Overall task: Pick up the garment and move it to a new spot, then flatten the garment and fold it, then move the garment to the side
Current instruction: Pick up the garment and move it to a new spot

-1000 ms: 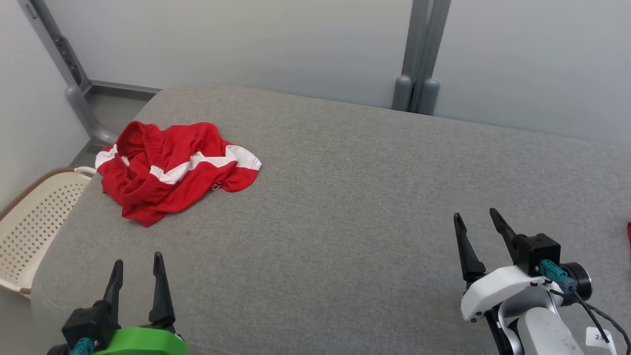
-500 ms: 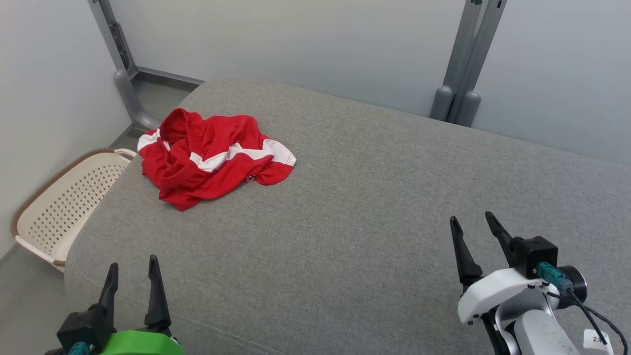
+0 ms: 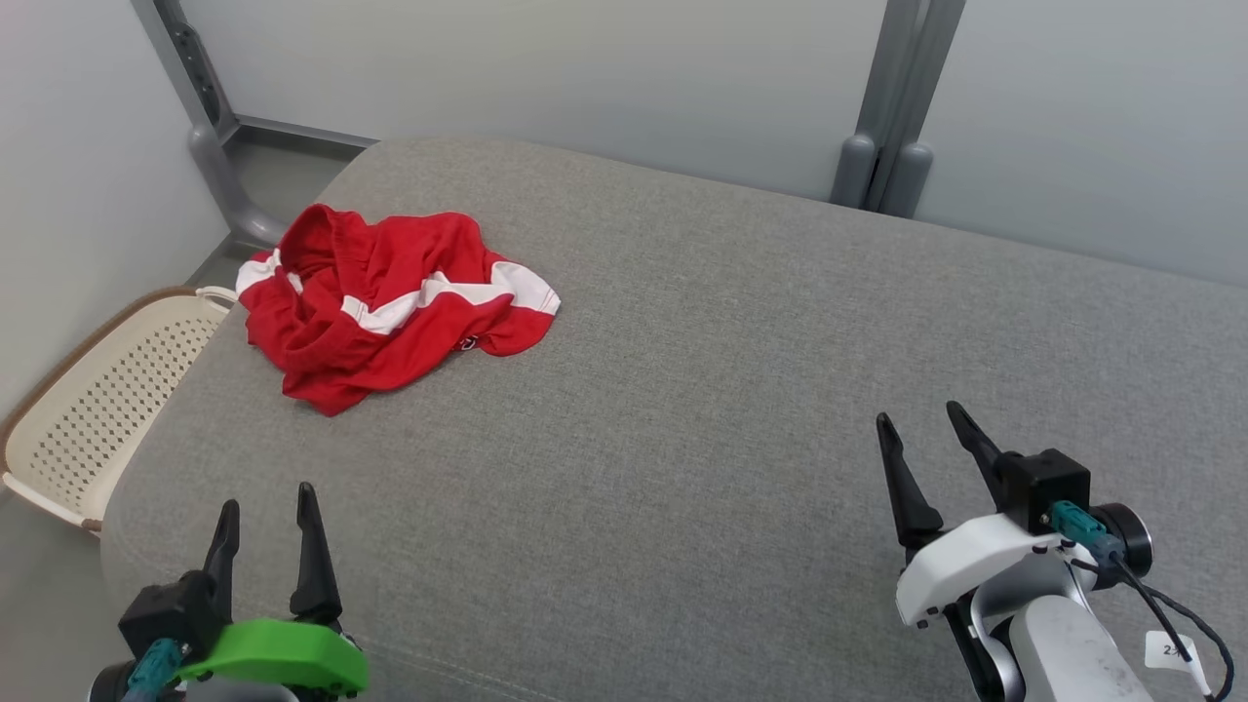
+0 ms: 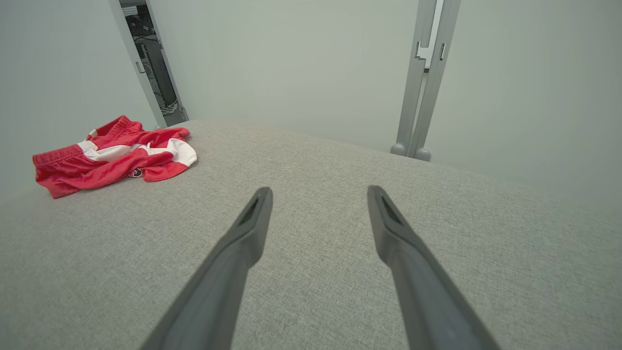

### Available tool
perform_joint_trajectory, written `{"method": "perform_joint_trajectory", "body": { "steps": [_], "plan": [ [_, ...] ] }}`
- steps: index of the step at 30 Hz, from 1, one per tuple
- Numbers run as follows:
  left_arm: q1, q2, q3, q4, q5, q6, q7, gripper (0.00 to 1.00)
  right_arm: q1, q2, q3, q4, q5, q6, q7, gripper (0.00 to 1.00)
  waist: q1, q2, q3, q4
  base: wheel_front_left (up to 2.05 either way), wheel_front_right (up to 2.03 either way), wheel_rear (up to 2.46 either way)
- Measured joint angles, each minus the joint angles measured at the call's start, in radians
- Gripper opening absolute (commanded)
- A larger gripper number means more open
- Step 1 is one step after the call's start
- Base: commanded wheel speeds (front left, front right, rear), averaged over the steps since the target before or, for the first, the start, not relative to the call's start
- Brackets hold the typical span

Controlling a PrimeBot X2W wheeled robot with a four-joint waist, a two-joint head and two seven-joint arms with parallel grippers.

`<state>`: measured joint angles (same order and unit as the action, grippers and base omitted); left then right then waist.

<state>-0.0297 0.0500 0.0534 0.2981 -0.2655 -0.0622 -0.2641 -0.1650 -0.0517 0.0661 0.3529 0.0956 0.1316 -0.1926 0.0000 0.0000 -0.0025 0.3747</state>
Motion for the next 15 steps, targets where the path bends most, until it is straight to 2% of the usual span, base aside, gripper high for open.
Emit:
{"method": "perform_joint_trajectory", "body": {
  "steps": [4,15],
  "plan": [
    [-0.115,0.007,0.008,0.127,-0.025,0.012,0.043,1.00,-0.015,-0.014,0.020,-0.025,-0.009,0.000,0.022,1.00,0.0000,0.0000,0.028,-0.018,0.00,0.00,0.00],
    [-0.443,0.142,0.091,0.404,-0.083,0.041,0.135,1.00,-0.118,-0.071,0.152,-0.120,-0.006,0.000,0.083,1.00,0.0000,0.0000,0.133,-0.130,0.00,0.00,0.00]
  ]
}}
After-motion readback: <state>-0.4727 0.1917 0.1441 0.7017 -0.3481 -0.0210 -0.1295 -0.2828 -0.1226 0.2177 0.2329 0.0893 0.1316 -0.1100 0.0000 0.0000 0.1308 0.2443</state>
